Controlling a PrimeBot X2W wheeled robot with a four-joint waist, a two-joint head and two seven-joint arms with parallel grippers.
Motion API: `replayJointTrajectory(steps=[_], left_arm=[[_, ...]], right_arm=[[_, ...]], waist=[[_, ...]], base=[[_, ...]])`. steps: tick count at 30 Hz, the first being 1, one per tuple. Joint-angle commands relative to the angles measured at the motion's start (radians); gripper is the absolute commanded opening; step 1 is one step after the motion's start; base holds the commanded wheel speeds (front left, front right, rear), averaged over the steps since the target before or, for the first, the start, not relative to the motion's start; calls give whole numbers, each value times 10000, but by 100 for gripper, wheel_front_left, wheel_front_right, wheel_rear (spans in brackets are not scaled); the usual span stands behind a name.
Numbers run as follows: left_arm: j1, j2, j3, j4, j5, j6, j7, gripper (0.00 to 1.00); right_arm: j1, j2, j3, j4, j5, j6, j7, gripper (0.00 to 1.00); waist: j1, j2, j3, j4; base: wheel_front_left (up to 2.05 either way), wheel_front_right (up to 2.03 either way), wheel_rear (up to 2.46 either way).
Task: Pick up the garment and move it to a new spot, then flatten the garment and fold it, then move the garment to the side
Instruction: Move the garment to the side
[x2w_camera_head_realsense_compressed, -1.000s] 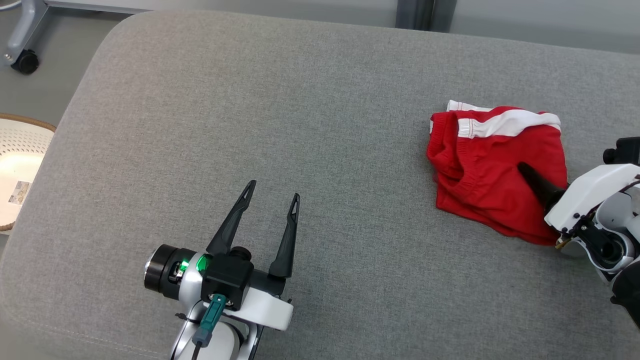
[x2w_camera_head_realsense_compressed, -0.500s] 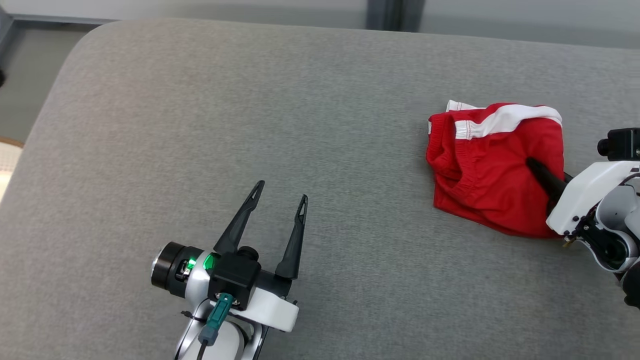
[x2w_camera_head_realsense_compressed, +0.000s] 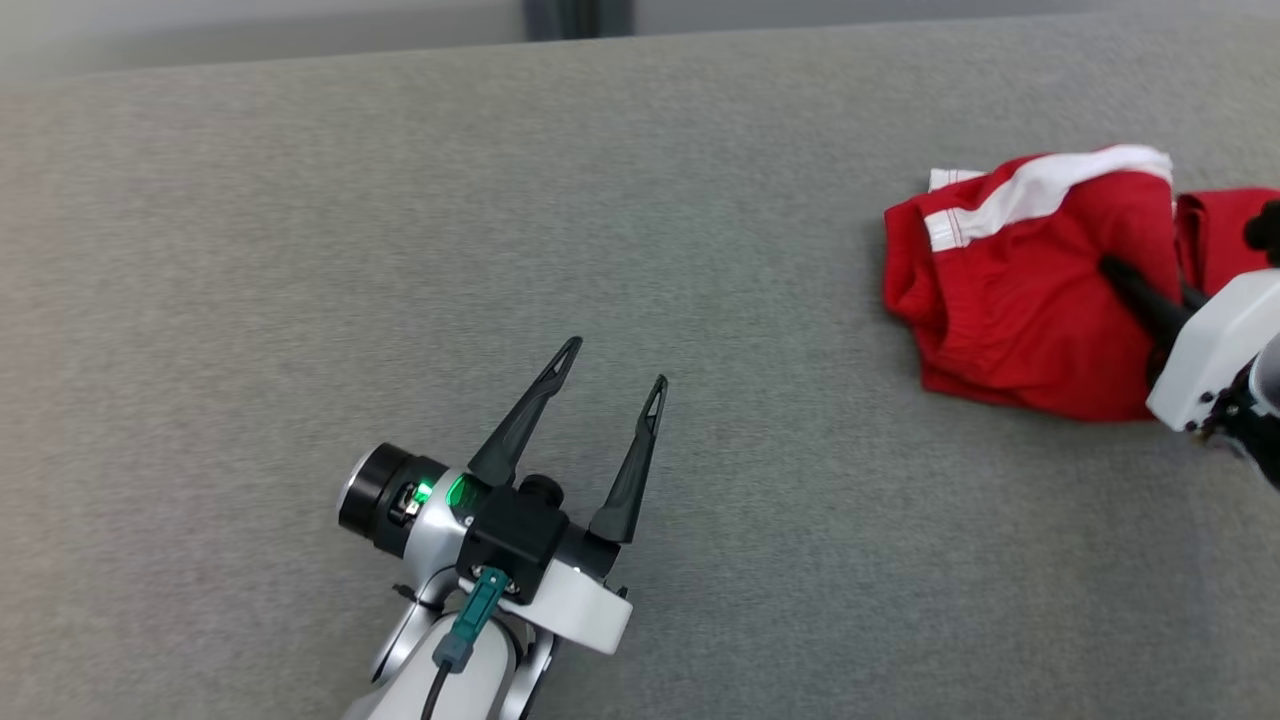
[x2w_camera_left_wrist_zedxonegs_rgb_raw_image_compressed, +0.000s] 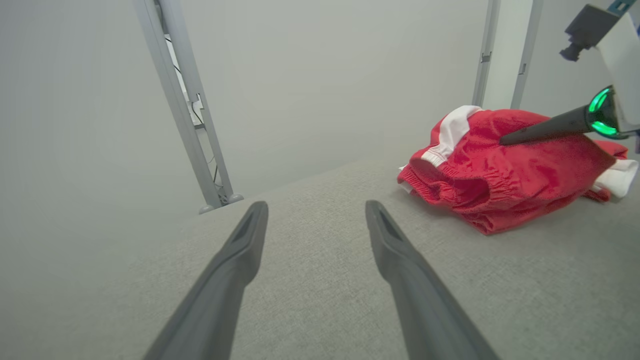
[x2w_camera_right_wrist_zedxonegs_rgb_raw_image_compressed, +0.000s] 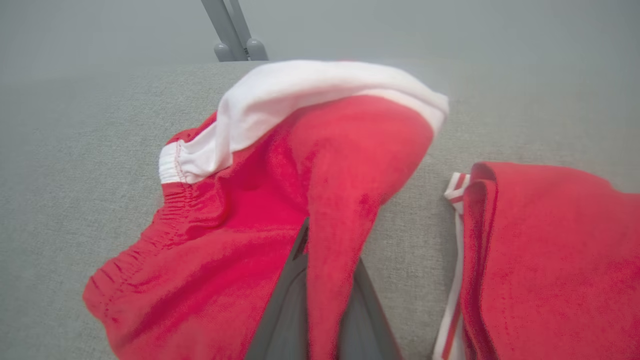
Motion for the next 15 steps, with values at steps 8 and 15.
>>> replayJointTrajectory(steps=[8,15], left_arm=[[-823,47,-89,227,-73,-119,0,100],[-1116,50,-145,436,126,-283,0,100]], right_arm=[[-864,-1100,97,-733,93,-5,-413,0],[-1158,-2028,49,-1076,159,-5,-520,0]], waist=[[0,-1,1220,-1393],[0,-1,1634,-1709]], base=[[0,0,0],[0,0,0]])
